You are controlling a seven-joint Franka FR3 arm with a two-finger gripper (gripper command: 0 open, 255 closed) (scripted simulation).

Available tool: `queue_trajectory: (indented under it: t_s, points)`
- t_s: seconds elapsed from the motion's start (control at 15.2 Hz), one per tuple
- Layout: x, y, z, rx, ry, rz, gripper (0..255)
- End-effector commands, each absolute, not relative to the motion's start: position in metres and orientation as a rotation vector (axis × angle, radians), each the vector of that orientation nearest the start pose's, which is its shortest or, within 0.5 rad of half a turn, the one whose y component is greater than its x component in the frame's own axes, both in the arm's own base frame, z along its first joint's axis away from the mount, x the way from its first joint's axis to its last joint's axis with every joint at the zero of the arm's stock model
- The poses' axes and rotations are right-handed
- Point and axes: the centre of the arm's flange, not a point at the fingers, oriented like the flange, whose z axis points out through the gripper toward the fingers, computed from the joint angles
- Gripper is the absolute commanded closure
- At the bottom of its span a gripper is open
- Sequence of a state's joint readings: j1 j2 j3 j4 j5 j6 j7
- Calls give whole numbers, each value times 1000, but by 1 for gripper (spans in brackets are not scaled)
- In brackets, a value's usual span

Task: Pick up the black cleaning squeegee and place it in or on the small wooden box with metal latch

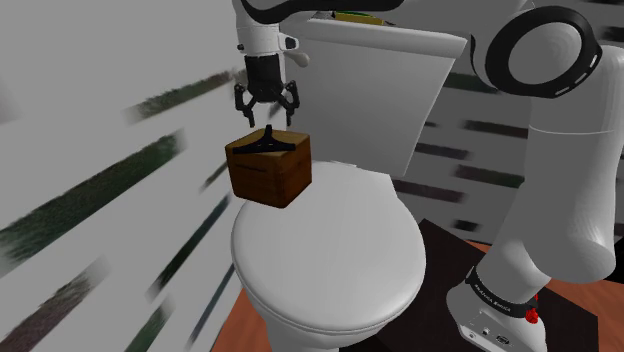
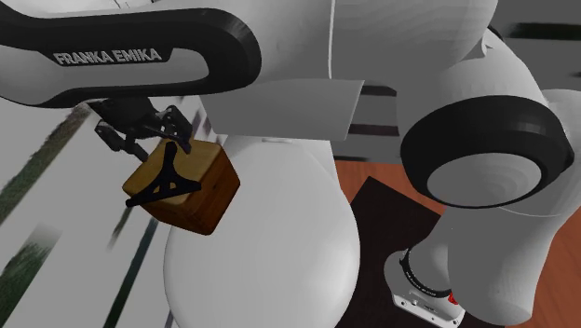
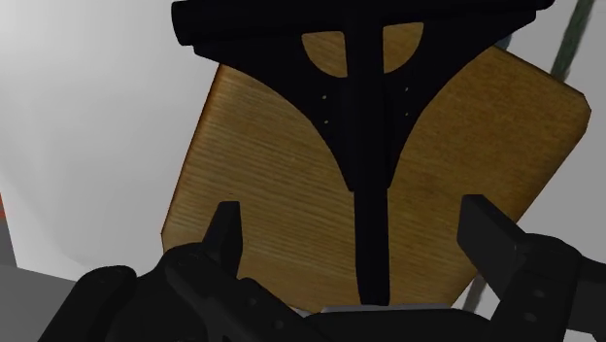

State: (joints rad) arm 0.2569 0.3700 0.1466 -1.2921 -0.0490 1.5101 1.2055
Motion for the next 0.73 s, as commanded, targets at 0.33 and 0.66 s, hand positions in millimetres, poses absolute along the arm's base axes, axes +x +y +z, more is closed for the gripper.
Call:
queue_trajectory:
  t_s: [0.33, 0.66]
  points:
    - [613, 238, 572, -2980, 1273, 172, 0]
    - [613, 238, 572, -2980, 1273, 172, 0]
